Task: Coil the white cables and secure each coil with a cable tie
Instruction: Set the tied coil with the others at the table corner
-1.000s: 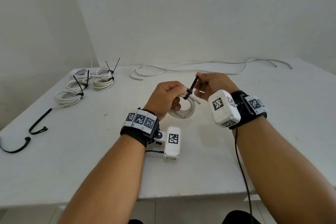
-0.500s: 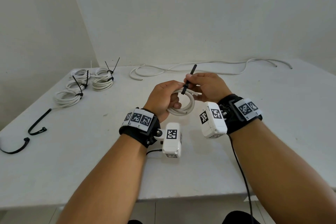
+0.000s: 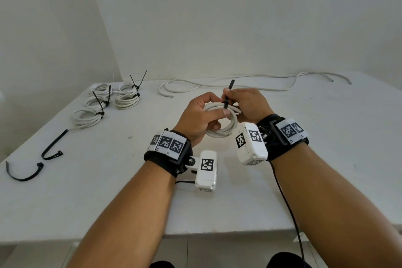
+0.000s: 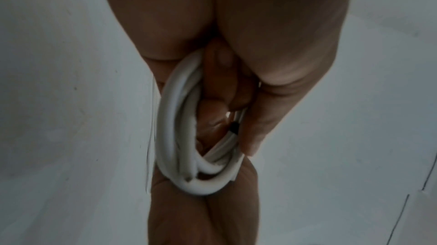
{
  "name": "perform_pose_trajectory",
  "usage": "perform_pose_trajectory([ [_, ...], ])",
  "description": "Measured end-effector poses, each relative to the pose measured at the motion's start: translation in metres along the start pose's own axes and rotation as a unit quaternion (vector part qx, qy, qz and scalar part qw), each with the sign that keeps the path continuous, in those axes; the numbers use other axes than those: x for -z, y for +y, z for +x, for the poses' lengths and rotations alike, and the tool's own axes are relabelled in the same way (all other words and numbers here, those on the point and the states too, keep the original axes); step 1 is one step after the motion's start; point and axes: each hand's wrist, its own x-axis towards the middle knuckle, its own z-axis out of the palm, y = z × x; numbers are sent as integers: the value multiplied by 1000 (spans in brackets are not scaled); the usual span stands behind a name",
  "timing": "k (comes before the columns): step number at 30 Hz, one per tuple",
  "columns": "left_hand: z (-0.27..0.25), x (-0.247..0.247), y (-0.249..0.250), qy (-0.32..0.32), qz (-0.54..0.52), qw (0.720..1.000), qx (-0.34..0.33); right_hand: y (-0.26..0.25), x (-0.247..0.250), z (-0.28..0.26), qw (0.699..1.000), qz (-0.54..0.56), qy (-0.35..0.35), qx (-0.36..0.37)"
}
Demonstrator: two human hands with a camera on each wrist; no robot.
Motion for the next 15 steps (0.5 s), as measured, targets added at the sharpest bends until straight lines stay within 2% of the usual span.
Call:
perform_pose_trajectory([
  [3,-1,3,4,27,0,1000,0,2,-4,0,999,41,-27,-19],
  [6,3,18,13,123,32,992,-16,6,-8,10,994,64,-56,-64],
  [7,5,27,18,164,51,985,-20,5,-10,15,995,33,-54,-75],
  [9,8,50,28,218,73,973,-5,5,-14,28,987,-130,-45,-77],
  [10,8,62,33,230,76,970,12,4,-15,32,963,-252,-52,-74],
  [11,9,76,36,233,85,969,24,4,-16,37,925,-367,-66,-77],
  [13,7,104,40,223,201,953,44,9,-16,45,852,-508,-79,-100],
  [15,3,131,41,205,372,902,76,19,-12,46,809,-569,-65,-135],
])
